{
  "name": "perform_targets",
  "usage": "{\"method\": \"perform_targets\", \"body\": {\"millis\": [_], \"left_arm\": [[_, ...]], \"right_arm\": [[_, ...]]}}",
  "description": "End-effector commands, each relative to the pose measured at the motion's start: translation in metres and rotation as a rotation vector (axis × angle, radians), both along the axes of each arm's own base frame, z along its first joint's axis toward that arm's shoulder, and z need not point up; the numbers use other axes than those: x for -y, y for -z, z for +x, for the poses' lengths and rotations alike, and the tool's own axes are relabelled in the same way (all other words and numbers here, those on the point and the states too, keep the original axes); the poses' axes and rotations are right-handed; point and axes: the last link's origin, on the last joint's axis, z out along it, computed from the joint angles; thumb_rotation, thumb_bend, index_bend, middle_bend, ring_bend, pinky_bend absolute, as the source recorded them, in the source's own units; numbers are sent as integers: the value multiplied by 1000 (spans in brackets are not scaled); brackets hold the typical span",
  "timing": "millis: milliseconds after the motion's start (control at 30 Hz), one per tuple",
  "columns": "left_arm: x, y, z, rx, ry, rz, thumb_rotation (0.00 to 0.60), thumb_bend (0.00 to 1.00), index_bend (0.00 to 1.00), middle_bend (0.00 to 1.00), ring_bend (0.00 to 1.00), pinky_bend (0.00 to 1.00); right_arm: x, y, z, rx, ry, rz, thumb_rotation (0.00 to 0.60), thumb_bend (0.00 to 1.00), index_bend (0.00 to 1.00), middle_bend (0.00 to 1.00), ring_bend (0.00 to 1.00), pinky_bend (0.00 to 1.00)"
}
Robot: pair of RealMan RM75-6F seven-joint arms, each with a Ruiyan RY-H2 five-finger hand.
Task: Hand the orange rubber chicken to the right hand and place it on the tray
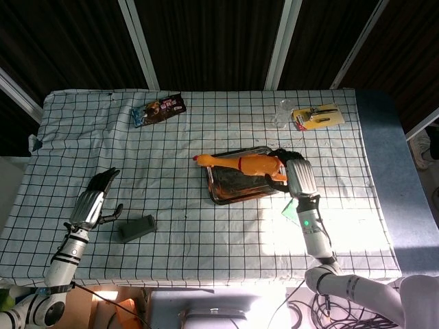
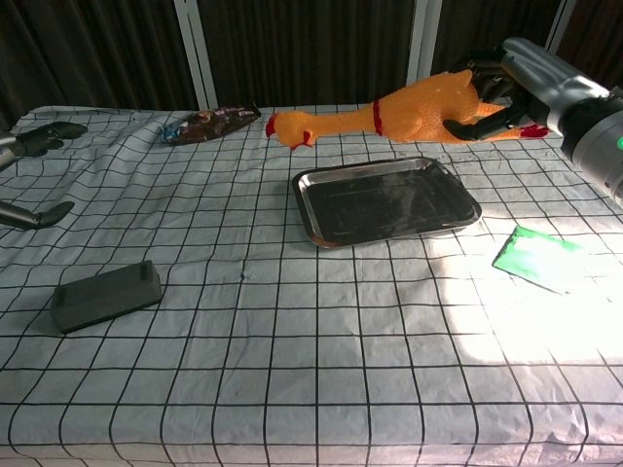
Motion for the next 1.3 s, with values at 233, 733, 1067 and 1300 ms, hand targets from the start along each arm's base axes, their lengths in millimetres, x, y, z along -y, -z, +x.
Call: {"method": "perform_targets", "body": {"millis": [233,733,1067,1300], "left_arm": [[-2,3,-12,-21,-45,-23,600,406,0,0,0,0],[-2,1,-21,-21,-62,-34,600,407,0,0,0,0],[-1,-2,-23,-13,-61,-36,600,405,0,0,0,0],[-1,-4,-23,-9,-55,-32,600,403,0,0,0,0]], "right_arm": [[23,49,-27,78,54,-14,600,536,1000,903,700,312],[28,87,-27,-45,48,166,600,427,364,459,178,15],[34,72,-32,-43,29,152,600,273,0,75,0,0],[35,62,-34,-32,12,144,600,205,0,4,0,0]]}}
